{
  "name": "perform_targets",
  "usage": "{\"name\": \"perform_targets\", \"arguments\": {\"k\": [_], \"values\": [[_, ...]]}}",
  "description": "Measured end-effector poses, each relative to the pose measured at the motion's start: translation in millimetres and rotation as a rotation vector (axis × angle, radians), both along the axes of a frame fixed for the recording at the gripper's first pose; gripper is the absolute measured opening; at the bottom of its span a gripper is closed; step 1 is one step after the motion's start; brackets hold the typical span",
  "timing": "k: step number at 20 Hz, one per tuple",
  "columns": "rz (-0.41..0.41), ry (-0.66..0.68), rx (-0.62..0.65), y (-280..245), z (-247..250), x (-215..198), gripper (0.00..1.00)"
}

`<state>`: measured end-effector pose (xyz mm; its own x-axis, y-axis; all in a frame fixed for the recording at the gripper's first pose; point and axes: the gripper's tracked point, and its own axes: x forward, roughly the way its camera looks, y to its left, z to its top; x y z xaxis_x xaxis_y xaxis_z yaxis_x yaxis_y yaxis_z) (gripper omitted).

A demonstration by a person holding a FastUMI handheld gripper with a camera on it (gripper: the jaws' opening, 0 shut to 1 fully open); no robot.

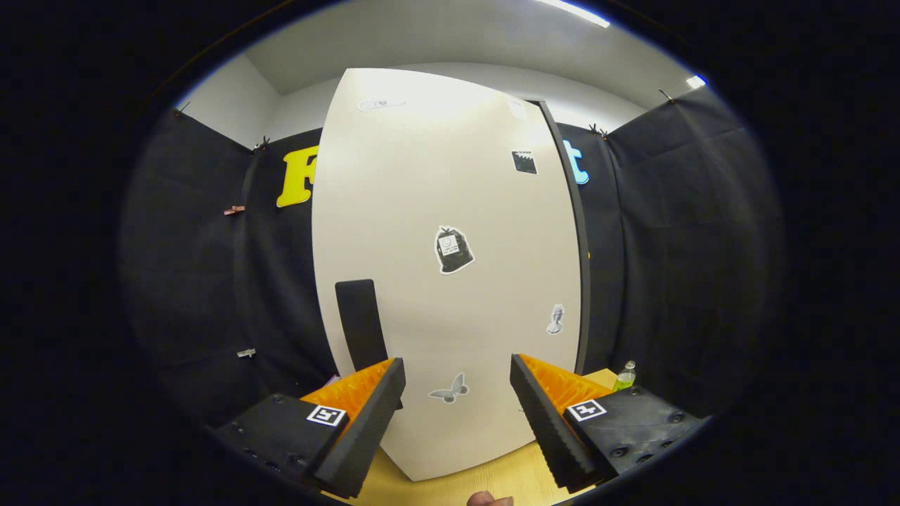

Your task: Open the shoe cabinet door, grab the shoes and put them into the shoe cabinet, then close the shoe cabinet door.

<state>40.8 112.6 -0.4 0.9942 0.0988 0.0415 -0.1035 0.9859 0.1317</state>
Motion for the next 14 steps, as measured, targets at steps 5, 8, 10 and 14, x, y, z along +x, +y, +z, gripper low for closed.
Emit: {"name": "perform_targets", "arguments": {"k": [5,8,10,14], "values": [[-0.007,0.018,-0.032,8.0,-3.6,7.2,0.98],[-0.002,0.028,-0.041,6.4,-6.6,7.2,0.98],[0.019,0.045,-0.050,10.5,-11.0,8.1,0.97],[0.007,0.052,-0.059,2.6,-10.9,13.8,0.98]]}}
